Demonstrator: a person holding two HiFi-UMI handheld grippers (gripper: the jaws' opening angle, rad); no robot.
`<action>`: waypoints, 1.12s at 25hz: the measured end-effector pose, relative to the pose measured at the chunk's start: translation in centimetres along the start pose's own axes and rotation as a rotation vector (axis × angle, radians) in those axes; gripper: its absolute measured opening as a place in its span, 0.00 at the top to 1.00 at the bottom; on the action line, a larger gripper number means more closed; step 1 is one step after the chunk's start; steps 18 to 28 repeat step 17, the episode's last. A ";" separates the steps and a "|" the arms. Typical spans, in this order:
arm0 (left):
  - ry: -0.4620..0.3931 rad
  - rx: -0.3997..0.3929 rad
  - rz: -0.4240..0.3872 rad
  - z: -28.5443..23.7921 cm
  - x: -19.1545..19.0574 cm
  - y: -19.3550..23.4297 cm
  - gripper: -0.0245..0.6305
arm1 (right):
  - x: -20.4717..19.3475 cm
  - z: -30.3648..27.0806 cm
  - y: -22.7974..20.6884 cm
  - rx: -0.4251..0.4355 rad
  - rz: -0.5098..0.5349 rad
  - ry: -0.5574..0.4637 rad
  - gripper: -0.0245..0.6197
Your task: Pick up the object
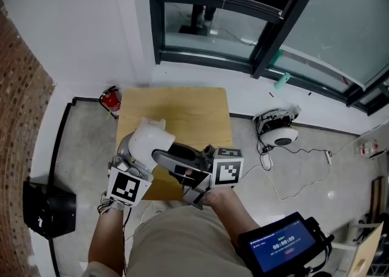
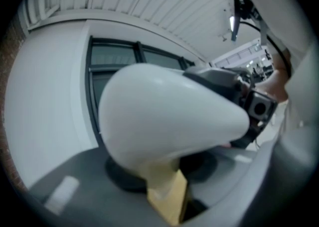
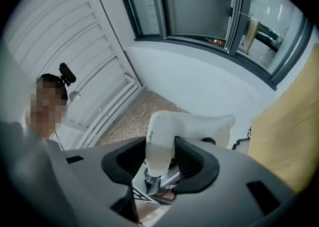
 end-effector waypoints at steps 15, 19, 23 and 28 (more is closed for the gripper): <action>0.011 -0.006 0.008 -0.2 -0.6 -0.4 0.74 | -0.4 0.4 -0.6 -0.014 -0.007 0.008 0.69; 0.010 -0.003 0.020 -0.2 -0.7 -0.6 0.74 | -0.5 0.5 -0.7 -0.018 -0.010 0.012 0.69; 0.010 -0.003 0.020 -0.2 -0.7 -0.6 0.74 | -0.5 0.5 -0.7 -0.018 -0.010 0.012 0.69; 0.010 -0.003 0.020 -0.2 -0.7 -0.6 0.74 | -0.5 0.5 -0.7 -0.018 -0.010 0.012 0.69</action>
Point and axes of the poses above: the fingertips, and each gripper's own axes: z backward along the fingers, y to its left, x out of its top, the point moved 6 cm from there along z, backward along the fingers, and after that the axes turned 9 degrees about -x, right-handed, at the moved point
